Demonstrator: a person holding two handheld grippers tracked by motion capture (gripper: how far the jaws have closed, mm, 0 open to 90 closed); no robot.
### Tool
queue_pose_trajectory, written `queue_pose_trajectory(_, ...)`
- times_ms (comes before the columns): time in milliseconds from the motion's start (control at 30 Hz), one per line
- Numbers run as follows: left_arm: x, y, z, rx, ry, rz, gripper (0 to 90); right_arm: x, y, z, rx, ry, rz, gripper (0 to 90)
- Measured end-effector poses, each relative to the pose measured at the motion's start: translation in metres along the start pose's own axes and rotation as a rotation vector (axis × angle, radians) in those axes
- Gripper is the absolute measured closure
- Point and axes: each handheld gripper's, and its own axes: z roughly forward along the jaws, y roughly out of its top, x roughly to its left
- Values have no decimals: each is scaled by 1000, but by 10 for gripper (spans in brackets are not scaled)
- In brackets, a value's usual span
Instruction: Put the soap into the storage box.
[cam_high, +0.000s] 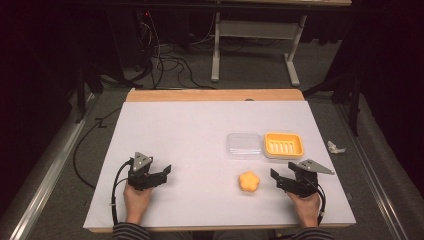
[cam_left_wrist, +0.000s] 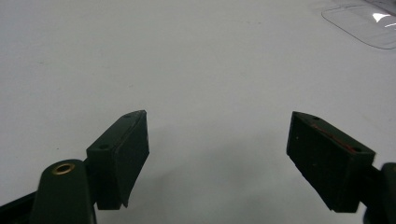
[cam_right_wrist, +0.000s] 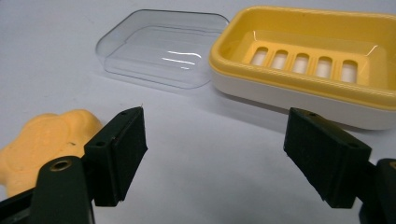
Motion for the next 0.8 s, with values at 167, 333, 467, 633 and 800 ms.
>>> queue_pose_trajectory(167,0,0,0,-2,-1,-1,214,8,0,-5,-5,0,-30,192)
queue_pose_trajectory(333,0,0,0,-1,-1,0,214,12,-3,-8,-3,30,-24,191)
queue_pose_trajectory(467,0,0,0,-2,0,-1,213,21,-4,-11,22,57,-40,193)
queue_pose_trajectory(633,0,0,0,-1,3,-1,213,33,-4,-12,54,70,-93,194)
queue_pose_trajectory(800,0,0,0,-2,4,-2,213,42,-3,-11,75,97,-123,194)
